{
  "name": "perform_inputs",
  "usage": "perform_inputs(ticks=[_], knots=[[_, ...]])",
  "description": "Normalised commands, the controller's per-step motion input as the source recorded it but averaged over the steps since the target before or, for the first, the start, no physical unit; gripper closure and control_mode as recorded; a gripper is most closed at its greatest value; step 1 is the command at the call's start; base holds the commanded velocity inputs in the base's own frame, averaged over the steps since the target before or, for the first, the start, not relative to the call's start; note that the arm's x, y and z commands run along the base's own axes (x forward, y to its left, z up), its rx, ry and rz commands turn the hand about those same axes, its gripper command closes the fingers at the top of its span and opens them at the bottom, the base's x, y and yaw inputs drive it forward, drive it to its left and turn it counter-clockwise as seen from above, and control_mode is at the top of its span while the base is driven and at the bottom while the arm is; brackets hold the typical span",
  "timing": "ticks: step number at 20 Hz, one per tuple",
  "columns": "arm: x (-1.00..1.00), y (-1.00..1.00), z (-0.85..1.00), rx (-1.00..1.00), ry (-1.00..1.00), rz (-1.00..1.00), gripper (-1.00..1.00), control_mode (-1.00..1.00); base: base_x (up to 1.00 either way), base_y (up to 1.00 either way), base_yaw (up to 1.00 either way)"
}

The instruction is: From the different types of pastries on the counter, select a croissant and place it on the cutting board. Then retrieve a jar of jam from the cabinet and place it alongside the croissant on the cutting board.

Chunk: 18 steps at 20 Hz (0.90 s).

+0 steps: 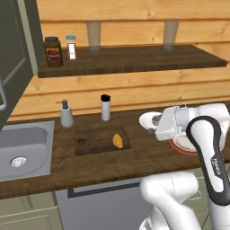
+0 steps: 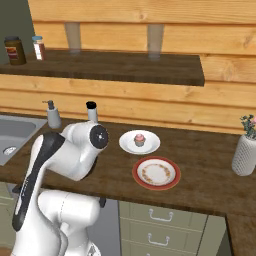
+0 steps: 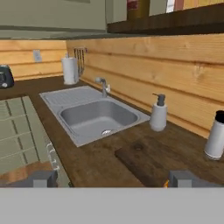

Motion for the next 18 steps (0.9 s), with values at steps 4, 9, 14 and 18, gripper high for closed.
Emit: perform_inputs(ticks=[4,9,14,18], knots=[[-1.0,0.4,-0.01,0.0,-0.36,-0.06,-1.0,-1.0,0.0,0.0,0.0],[-0.99,0.68,-0.02,0.03,-0.43,-0.3,-1.0,-1.0,0.0,0.0,0.0],[-1.0,0.51,-0.38,0.12,-0.33,-0.38,-1.0,-1.0,0.0,0.0,0.0],[-1.0,0.35,-0.78,0.11,-0.27,-0.42,-1.0,-1.0,0.0,0.0,0.0]])
